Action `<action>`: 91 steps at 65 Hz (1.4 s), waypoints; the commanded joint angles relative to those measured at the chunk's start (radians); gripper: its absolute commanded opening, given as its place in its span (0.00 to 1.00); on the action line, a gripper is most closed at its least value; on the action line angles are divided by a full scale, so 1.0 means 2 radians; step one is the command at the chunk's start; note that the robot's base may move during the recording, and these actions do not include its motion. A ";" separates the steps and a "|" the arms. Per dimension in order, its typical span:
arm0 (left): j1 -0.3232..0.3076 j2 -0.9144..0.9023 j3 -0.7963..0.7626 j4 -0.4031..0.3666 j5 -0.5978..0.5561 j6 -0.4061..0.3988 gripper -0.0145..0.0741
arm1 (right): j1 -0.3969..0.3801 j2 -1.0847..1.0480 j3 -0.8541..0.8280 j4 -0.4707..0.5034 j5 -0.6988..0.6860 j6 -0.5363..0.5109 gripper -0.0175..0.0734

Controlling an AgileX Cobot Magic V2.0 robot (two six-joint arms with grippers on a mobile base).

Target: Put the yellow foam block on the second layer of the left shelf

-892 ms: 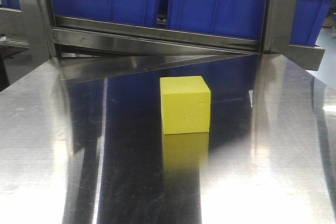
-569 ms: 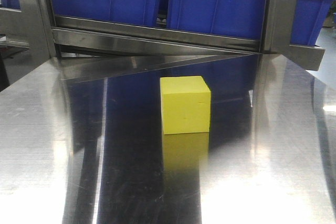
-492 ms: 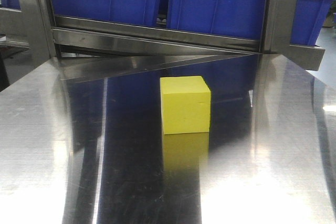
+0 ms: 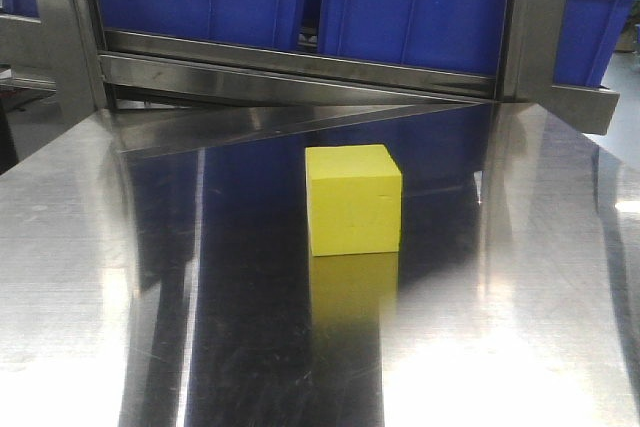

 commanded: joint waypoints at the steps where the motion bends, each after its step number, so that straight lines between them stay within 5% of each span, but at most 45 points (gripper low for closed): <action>1: -0.002 0.004 0.013 -0.001 -0.041 -0.002 0.32 | -0.002 -0.008 -0.034 0.002 -0.044 -0.003 0.25; 30: -0.002 0.004 0.013 -0.001 -0.041 -0.002 0.32 | 0.019 0.180 -0.288 0.002 0.080 -0.003 0.32; 44: -0.002 0.004 0.013 -0.001 -0.041 -0.002 0.32 | 0.101 0.310 -0.399 0.001 0.148 -0.003 0.70; 52: -0.002 0.004 0.013 -0.001 -0.041 -0.002 0.32 | 0.165 0.385 -0.460 -0.014 0.220 -0.003 0.84; 70: -0.002 0.004 0.013 -0.001 -0.041 -0.002 0.32 | 0.295 0.565 -0.586 -0.049 0.336 0.001 0.89; 77: -0.002 0.004 0.013 -0.001 -0.041 -0.002 0.32 | 0.334 0.625 -0.646 -0.049 0.388 0.054 0.89; 91: -0.002 0.004 0.013 -0.001 -0.041 -0.002 0.32 | 0.375 0.744 -0.751 -0.053 0.463 0.240 0.89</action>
